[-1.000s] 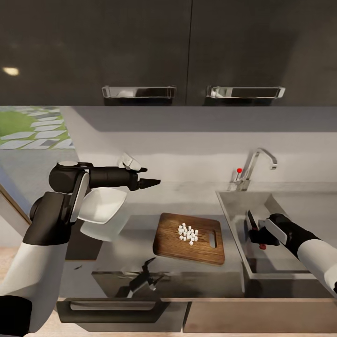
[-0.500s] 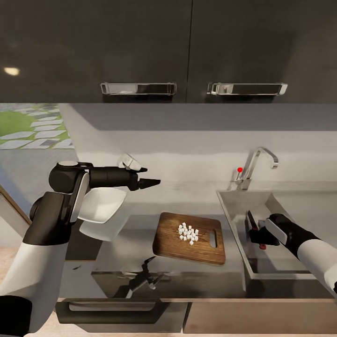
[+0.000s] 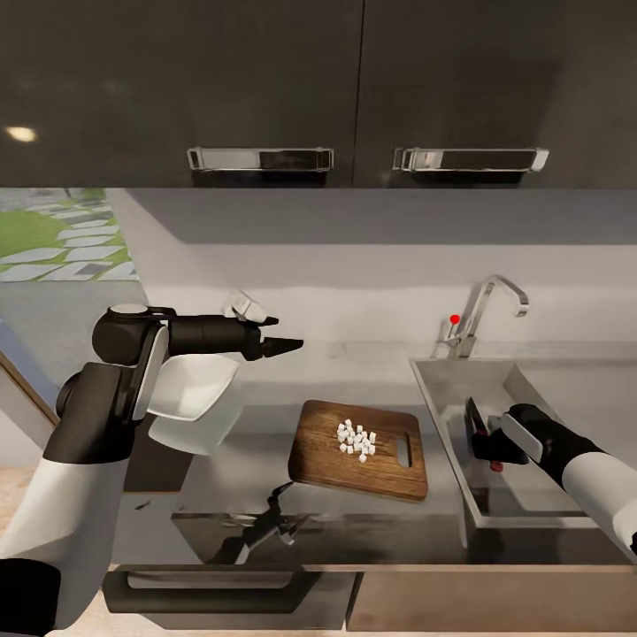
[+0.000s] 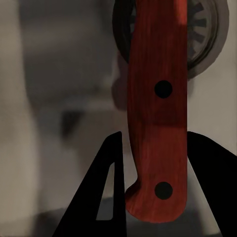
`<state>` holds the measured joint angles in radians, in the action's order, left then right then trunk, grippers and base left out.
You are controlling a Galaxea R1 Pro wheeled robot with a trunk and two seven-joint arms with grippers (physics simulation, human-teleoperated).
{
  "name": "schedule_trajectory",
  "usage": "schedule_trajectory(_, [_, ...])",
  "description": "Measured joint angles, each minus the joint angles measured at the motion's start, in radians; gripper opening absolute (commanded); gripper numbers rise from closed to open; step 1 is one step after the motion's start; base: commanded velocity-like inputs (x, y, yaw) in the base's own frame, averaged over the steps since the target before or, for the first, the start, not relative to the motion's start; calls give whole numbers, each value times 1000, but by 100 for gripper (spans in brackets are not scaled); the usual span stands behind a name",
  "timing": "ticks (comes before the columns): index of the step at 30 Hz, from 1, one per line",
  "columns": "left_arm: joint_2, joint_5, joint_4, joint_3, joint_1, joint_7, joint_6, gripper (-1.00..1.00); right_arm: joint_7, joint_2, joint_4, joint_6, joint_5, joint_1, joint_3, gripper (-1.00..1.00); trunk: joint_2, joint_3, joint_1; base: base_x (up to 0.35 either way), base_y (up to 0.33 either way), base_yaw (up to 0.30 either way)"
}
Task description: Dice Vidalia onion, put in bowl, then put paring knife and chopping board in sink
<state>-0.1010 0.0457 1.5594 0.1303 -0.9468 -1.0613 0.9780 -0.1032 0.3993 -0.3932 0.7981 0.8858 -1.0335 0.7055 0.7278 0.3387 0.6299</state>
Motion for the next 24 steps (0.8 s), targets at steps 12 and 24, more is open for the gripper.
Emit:
schedule_trajectory(12, [0, 0, 0, 0, 0, 0, 0, 100, 0, 0, 0, 0, 0, 0, 0, -100, 42, 19, 23, 0, 0, 0])
schedule_trajectory(24, [0, 0, 0, 0, 0, 0, 0, 100, -1, 0, 0, 0, 1, 0, 0, 100, 42, 19, 23, 0, 0, 0])
